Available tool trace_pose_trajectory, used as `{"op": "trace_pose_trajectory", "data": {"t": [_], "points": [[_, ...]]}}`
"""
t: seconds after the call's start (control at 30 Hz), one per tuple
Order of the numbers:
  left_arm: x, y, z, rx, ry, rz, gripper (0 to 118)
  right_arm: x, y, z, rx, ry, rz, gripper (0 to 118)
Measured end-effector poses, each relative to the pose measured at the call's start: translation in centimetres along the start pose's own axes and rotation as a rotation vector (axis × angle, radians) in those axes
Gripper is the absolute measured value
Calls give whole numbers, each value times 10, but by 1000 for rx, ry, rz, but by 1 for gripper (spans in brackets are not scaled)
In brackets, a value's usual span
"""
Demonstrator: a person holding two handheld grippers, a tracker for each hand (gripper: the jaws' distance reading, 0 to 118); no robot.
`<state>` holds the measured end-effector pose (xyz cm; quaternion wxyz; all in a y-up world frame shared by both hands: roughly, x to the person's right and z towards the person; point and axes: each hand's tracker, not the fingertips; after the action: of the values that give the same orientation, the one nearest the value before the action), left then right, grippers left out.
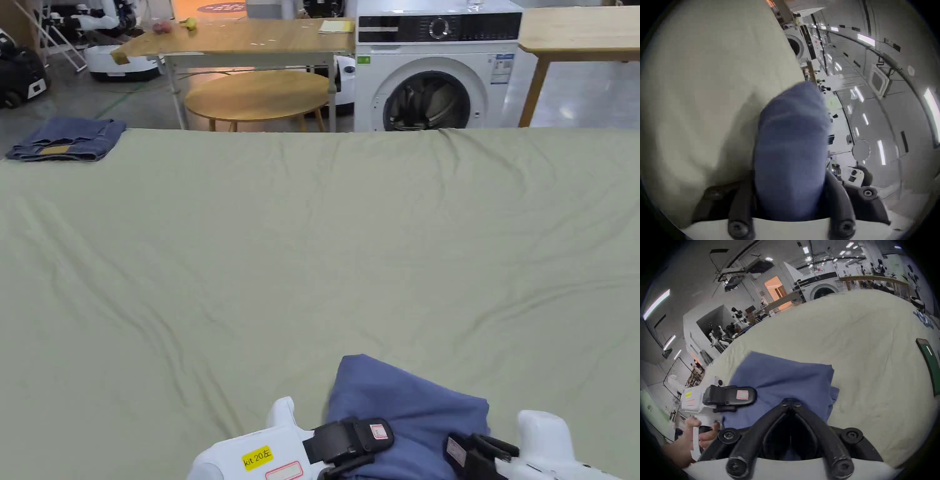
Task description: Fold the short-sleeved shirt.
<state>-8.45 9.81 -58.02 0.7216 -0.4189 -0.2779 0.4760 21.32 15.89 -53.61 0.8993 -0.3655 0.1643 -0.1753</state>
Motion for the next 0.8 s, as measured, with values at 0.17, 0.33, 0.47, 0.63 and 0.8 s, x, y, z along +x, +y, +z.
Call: {"op": "trace_pose_trajectory", "data": {"t": [0.17,0.33,0.47,0.63,0.8], "points": [[-3,43,90,99,50,-100,28,-35,17,10,53,6,78,0],[-32,124,222,236,276,-205,27,-81,31,-1,54,0,137,0],[-59,193,307,256,365,-174,28,-111,33,-20,47,6,162,0],[-99,250,355,274,492,-116,28,-143,28,-35,23,19,198,0],[-113,258,385,382,489,-85,108,-155,32,-45,4,-2,220,0]]}}
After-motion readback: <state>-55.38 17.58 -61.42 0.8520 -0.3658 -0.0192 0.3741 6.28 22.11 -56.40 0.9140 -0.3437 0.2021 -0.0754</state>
